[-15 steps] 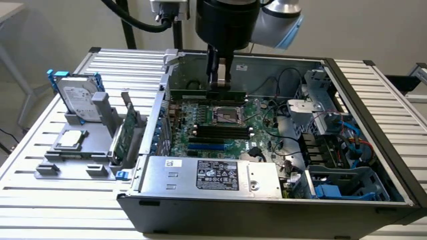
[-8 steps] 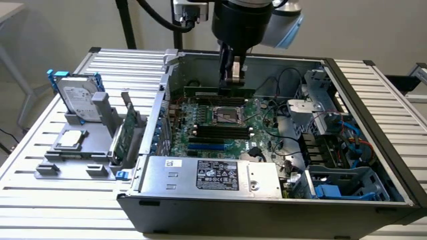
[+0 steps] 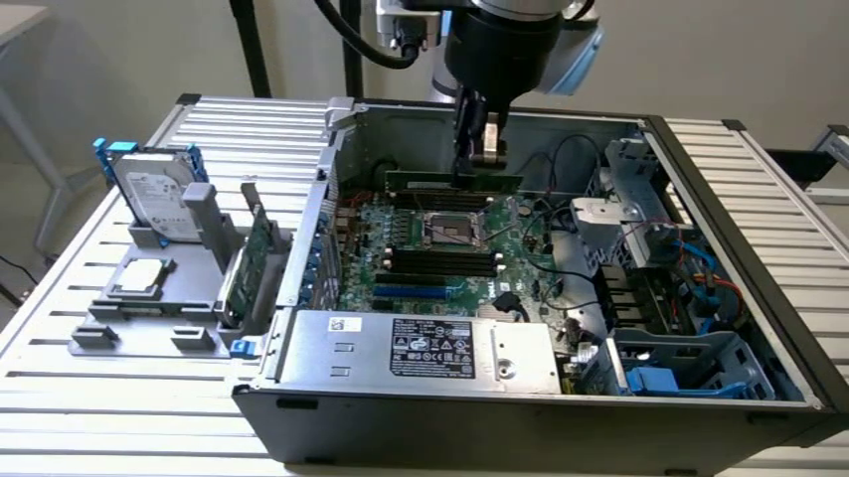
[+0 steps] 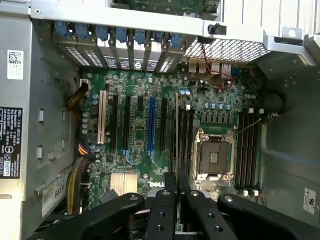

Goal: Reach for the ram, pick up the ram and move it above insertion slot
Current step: 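Pick up the ram and move it above insertion slot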

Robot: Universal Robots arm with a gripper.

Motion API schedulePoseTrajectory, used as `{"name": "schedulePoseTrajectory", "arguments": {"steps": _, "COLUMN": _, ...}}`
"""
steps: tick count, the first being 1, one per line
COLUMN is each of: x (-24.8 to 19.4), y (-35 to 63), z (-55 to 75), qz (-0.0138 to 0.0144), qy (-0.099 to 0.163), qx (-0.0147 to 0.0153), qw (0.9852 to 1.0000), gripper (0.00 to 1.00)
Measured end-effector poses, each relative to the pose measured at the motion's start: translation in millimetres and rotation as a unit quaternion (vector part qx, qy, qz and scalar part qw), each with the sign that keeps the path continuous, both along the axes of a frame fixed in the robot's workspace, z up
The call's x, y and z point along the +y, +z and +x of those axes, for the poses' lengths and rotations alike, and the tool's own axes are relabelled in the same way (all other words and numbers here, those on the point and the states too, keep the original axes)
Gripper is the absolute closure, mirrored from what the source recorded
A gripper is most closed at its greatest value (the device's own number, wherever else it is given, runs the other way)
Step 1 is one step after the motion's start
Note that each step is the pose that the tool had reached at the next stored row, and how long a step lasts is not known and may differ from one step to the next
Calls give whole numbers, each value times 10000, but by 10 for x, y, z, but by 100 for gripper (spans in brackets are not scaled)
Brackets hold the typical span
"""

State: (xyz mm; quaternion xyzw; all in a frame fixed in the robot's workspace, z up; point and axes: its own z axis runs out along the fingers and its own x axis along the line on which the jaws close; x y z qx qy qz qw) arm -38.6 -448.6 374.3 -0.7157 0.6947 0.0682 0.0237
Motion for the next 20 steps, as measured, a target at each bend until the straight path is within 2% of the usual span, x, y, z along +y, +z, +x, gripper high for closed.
{"name": "schedulePoseTrajectory", "arguments": {"steps": 3, "x": 54, "y": -20, "z": 28, "qz": -70, "qy": -9, "qx": -2, "qw": 10000, "gripper": 87}}
{"name": "schedulePoseTrajectory", "arguments": {"steps": 6, "x": 72, "y": -40, "z": 58, "qz": -119, "qy": -56, "qx": -1, "qw": 9999, "gripper": 87}}
{"name": "schedulePoseTrajectory", "arguments": {"steps": 10, "x": 85, "y": -59, "z": 91, "qz": -133, "qy": -187, "qx": 0, "qw": 9997, "gripper": 87}}
{"name": "schedulePoseTrajectory", "arguments": {"steps": 17, "x": 187, "y": -63, "z": 100, "qz": -158, "qy": -247, "qx": 0, "qw": 9996, "gripper": 87}}
{"name": "schedulePoseTrajectory", "arguments": {"steps": 20, "x": 202, "y": -63, "z": 103, "qz": -166, "qy": -256, "qx": 1, "qw": 9995, "gripper": 87}}
